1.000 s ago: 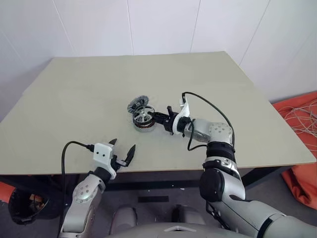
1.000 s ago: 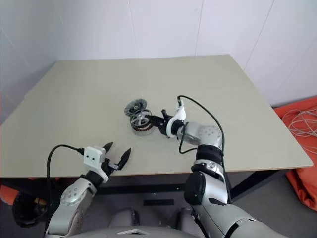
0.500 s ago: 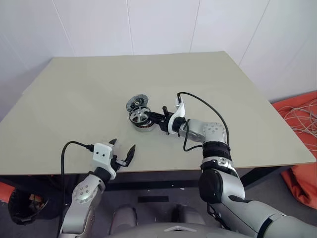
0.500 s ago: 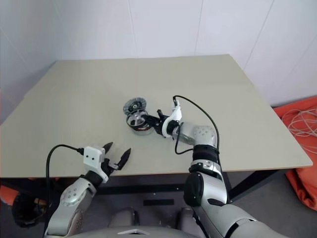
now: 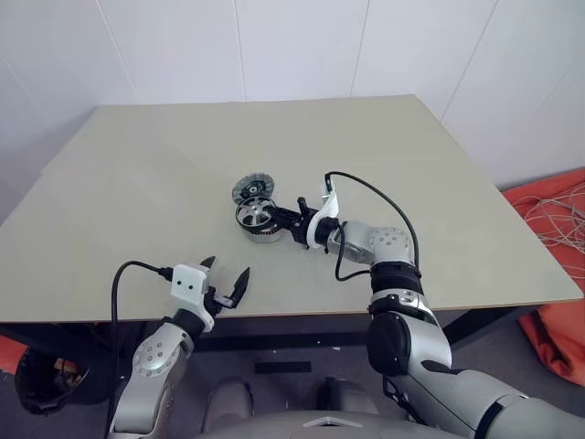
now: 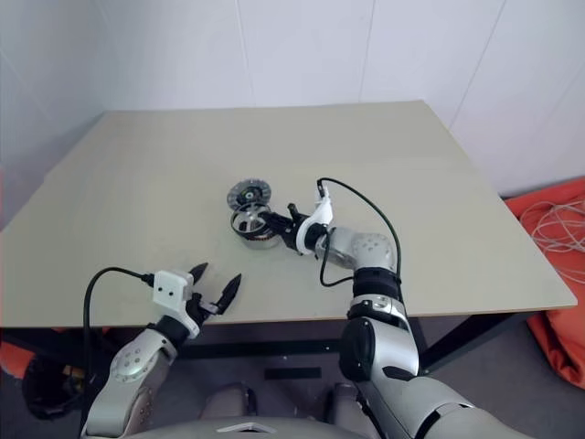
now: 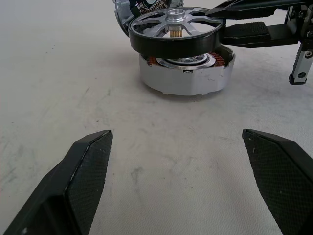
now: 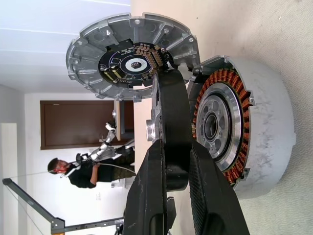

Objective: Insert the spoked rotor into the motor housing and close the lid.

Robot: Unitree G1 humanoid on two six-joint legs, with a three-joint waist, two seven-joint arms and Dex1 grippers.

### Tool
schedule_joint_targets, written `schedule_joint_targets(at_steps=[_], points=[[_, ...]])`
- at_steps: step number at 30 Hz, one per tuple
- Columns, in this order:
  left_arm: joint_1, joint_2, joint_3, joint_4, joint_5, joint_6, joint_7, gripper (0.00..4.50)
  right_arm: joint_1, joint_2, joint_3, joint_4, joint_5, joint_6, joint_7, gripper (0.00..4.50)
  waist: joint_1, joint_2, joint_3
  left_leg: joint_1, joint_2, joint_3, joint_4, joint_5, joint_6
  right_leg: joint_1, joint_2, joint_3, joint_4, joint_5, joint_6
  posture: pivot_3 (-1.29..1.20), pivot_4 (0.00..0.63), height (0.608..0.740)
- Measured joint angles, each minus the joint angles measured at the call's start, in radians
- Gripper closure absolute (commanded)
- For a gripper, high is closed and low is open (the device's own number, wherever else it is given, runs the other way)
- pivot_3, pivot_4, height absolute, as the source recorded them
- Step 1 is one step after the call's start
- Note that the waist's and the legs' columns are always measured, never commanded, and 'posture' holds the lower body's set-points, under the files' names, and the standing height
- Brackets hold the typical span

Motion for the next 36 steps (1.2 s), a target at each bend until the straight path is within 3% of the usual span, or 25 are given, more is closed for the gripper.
schedule_joint_targets(at_steps=[25,36], points=[[0.000,0.000,0.000,0.002,0.000,-0.003,-0.001,0.00,0.008,-0.040,0.002,-0.001,-0.001,0.019,0.032,4.19,0.001,0.000,0.000,0.000,0.000,0.000,0.000,0.000,0.000,0.001,0.000,0.000,0.000,0.000,0.000,0.00,0.000,0.740],[0.000,0.000,0.000,0.003,0.000,-0.003,-0.001,0.00,0.020,-0.044,0.005,-0.016,-0.003,0.006,0.035,0.54,0.000,-0.001,-0.001,0.001,0.000,0.000,0.000,0.000,0.000,0.004,0.000,0.000,0.000,-0.001,0.002,0.00,0.000,0.740]])
